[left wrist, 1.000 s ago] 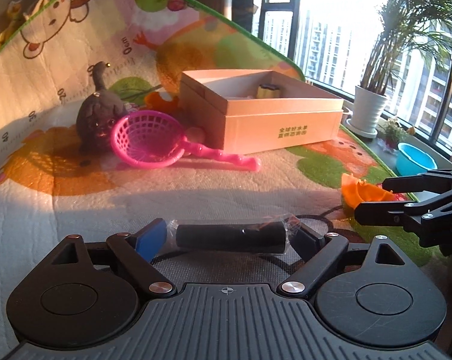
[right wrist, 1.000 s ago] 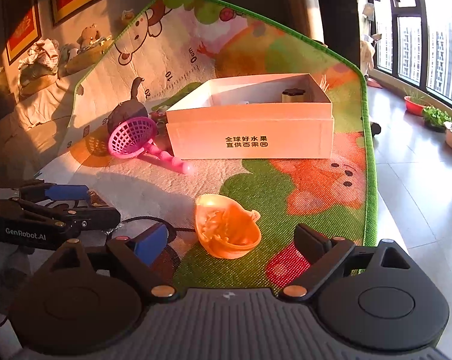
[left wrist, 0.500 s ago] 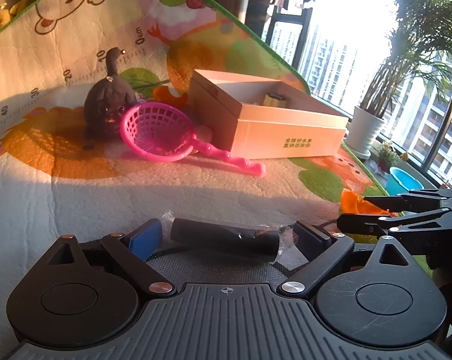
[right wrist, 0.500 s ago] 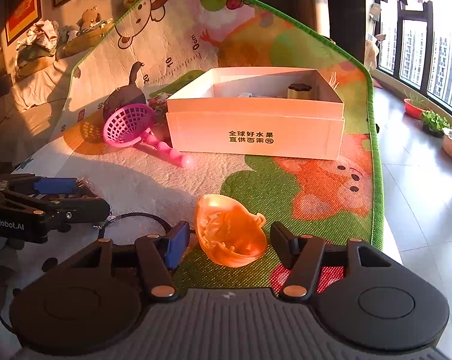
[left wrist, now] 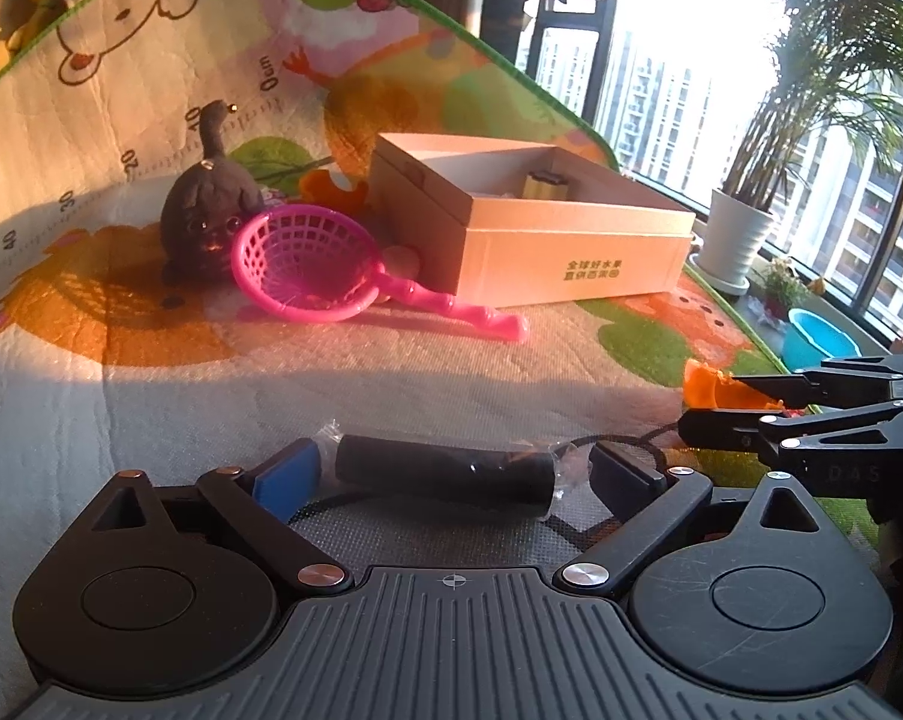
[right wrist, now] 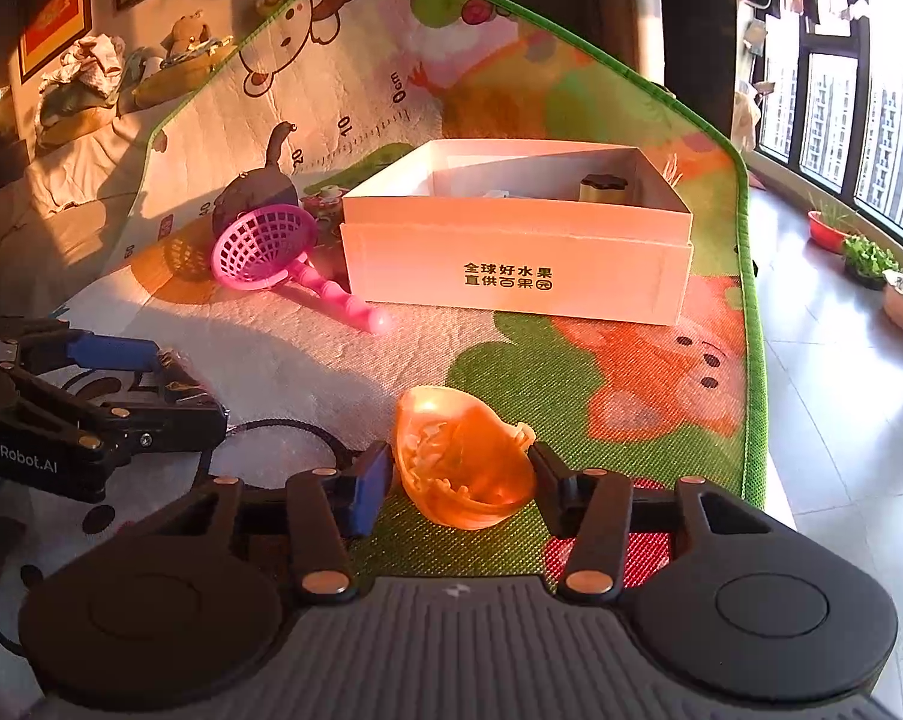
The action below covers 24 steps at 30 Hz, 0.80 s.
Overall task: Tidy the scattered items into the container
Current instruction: 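Close the right gripper on the orange cup while the left gripper holds the tube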
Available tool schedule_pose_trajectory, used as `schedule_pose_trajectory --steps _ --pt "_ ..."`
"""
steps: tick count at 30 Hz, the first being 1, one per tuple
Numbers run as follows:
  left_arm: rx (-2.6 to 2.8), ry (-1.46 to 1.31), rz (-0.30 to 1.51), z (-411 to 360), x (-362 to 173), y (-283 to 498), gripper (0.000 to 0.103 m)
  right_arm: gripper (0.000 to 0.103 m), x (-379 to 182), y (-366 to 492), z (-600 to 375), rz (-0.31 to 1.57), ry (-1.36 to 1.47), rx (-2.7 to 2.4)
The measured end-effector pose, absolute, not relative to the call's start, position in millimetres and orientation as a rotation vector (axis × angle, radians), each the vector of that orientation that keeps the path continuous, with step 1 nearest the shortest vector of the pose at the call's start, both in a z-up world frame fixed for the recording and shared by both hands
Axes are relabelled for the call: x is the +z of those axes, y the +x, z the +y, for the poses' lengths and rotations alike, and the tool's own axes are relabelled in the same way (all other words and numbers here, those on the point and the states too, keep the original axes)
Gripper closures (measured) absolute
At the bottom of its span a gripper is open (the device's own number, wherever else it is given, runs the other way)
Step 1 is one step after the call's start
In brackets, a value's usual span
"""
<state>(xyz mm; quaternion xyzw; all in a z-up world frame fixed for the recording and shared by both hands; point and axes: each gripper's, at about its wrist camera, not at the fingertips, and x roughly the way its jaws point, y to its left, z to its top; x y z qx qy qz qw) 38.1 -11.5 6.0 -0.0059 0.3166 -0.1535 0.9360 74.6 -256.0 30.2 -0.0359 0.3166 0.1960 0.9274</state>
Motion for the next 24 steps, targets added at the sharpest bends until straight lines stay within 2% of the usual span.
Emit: schedule_pose_trajectory --steps 6,13,17,18,20,24 --pt "-0.374 0.203 0.679 -22 5 40 0.002 0.052 30 75 -257 0.649 -0.060 0.407" --pt "-0.372 0.230 0.685 -22 6 54 0.002 0.048 30 75 -256 0.650 -0.065 0.417" --pt "-0.376 0.193 0.696 -18 6 56 0.002 0.042 30 75 -254 0.655 -0.072 0.429" --pt "-0.373 0.186 0.696 -18 6 55 0.003 0.040 30 76 -254 0.657 -0.071 0.433" --pt "-0.378 0.168 0.699 -18 6 54 0.010 0.039 31 78 -254 0.663 -0.068 0.436" --pt "-0.367 0.164 0.694 -22 7 49 0.012 0.038 32 80 -253 0.671 -0.074 0.434"
